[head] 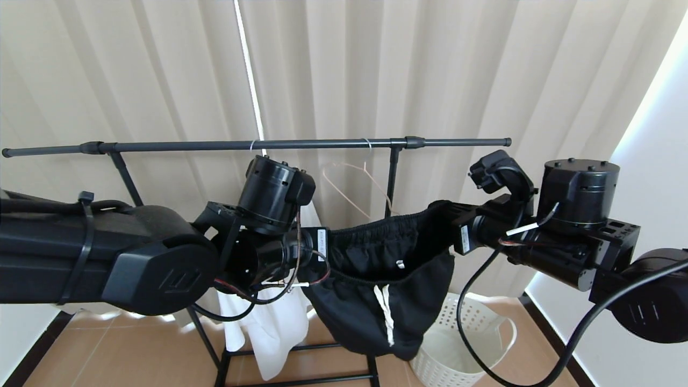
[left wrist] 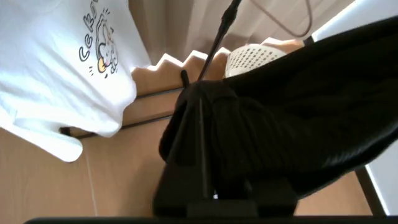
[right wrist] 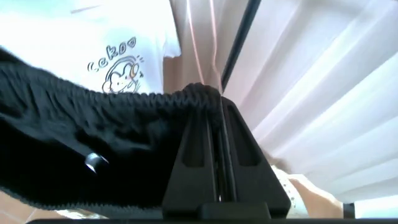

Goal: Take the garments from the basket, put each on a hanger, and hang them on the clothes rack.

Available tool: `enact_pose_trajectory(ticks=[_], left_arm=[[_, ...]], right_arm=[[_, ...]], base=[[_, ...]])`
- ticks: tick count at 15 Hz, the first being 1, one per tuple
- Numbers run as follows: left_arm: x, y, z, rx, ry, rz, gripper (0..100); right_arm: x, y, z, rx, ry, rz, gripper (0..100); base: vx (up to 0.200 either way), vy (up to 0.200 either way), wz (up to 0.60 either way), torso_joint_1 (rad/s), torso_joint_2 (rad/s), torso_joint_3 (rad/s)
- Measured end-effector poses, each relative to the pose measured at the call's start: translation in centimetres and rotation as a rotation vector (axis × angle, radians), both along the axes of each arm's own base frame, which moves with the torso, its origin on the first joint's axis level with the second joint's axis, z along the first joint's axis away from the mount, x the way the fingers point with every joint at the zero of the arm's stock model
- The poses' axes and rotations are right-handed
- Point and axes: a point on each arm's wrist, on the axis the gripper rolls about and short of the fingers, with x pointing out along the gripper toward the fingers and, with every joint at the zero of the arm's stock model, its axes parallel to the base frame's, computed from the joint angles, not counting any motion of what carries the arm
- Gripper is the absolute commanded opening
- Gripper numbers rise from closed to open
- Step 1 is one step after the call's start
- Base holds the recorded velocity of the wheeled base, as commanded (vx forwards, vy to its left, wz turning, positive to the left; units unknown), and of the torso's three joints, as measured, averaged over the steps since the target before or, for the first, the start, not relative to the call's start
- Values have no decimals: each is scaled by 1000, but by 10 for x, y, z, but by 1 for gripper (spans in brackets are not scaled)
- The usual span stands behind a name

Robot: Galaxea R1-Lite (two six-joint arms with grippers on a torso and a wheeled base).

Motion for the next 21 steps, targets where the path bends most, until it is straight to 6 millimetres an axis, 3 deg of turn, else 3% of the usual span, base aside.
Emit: enact_pose_trajectory(ticks=[4,7,13,19,21], left_arm=[[-7,2,-16,35,70,-129,100],[-18,8,-13,-46,131,-265,100],[-15,16,-8,-86,83,-253,100],[-14,15,-9,-81,83,-244,100],[-13,14,-8,-88,80,-243,100]], right_arm=[[1,-18,11,-21,-47,-45,0],[2,-34,19,-28,-75,-94,0],[4,-54,29,-48,-110,-153,0],[5,-57,30,-47,-113,-160,0],[5,-56,29,-47,-113,-160,0]], base=[[0,0,0,0,0,0],[0,0,0,0,0,0],[0,0,0,0,0,0],[0,-200,0,0,3,2],[0,0,0,0,0,0]])
